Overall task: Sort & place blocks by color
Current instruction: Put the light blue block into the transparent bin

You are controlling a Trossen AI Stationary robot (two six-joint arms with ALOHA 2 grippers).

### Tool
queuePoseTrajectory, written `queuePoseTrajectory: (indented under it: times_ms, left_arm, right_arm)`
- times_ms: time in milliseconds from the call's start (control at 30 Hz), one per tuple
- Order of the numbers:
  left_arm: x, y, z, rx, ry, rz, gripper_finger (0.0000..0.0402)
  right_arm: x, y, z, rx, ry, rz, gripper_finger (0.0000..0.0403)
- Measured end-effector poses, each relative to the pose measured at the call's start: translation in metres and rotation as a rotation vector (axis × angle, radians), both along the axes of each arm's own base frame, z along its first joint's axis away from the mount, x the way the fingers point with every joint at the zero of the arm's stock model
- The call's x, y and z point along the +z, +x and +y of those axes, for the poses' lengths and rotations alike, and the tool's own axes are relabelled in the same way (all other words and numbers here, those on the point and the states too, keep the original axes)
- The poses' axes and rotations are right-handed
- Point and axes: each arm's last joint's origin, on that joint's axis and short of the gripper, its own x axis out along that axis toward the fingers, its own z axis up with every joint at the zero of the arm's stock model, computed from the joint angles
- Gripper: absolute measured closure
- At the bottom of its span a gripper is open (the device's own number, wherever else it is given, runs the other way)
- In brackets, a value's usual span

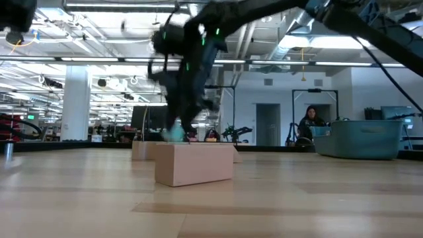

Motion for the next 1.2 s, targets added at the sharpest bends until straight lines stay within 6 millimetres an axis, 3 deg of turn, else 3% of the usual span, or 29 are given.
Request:
queuePoseTrajectory:
  times_ms: [200, 367, 500, 700, 967, 1200]
  left_arm:
    - [0.021, -0.005, 0.022, 0.086, 0.237, -0.364, 0.0207]
    - [0.037, -0.008, 0.039, 0.152, 0.596, -0.629, 0.0207]
    - [0.048, -0.008, 0.042, 0.137, 0.956, -0.709, 0.0205]
    - [0.063, -0.003, 0.041, 0.063, 1.294, -0.669, 0.0183]
    - [0.077, 0.011, 0.042, -0.104, 1.354, -0.681, 0.0142]
    - [0.091, 0.022, 0.053, -0.156, 1.446, -0.709, 0.0135]
  right_arm:
    - [0.075, -0.002, 0.022, 0.110, -0.001, -0.286, 0.0258]
    - [0.130, -0.010, 0.033, 0.143, 0.117, -0.522, 0.0267]
    - [0.157, -0.010, 0.033, 0.149, 0.221, -0.688, 0.0270]
    - [0.173, -0.005, 0.032, 0.175, 0.422, -0.831, 0.0261]
    - [0.181, -0.003, 0.028, 0.171, 0.472, -0.897, 0.0262]
    - [0.181, -0.004, 0.017, 0.141, 0.476, -0.906, 0.0262]
